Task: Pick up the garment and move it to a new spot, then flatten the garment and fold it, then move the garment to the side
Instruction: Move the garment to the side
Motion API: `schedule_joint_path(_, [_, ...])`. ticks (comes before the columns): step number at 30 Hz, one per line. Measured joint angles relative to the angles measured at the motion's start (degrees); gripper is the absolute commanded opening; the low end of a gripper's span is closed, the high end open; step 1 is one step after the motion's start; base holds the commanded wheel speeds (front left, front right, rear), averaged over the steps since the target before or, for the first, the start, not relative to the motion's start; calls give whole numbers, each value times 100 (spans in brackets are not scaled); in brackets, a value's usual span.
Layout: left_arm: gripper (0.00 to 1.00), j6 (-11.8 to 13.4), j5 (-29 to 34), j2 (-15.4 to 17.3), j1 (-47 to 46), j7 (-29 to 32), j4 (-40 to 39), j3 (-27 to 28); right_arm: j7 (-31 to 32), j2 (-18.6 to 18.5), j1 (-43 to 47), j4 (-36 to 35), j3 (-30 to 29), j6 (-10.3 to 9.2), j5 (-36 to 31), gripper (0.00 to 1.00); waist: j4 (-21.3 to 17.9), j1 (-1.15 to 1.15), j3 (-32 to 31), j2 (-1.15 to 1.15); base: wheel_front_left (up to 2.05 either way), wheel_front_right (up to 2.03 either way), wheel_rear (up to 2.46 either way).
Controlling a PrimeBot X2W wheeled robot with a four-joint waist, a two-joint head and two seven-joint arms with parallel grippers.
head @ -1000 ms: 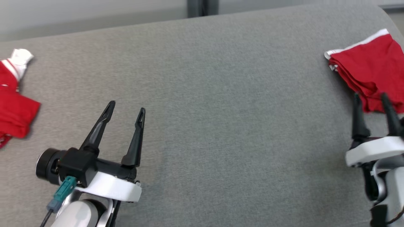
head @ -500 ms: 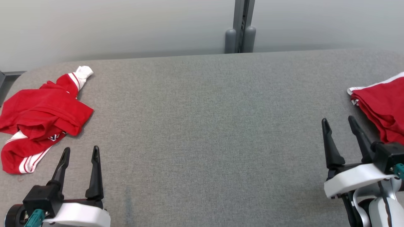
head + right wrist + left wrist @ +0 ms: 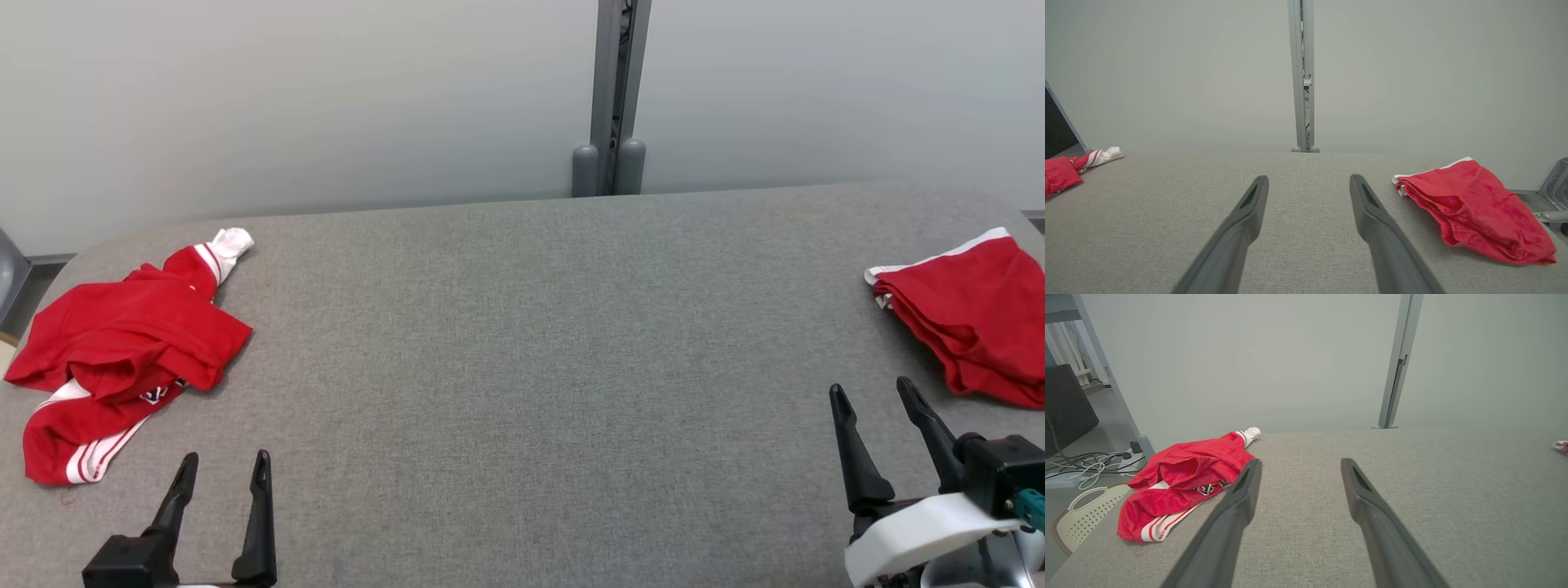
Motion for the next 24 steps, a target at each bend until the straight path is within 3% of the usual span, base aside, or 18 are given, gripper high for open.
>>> schedule_joint_path(24, [100, 53, -15, 110, 155, 172, -21, -92, 118, 11, 309, -221, -119, 0, 44, 100, -83, 0, -215, 0, 0, 0, 0])
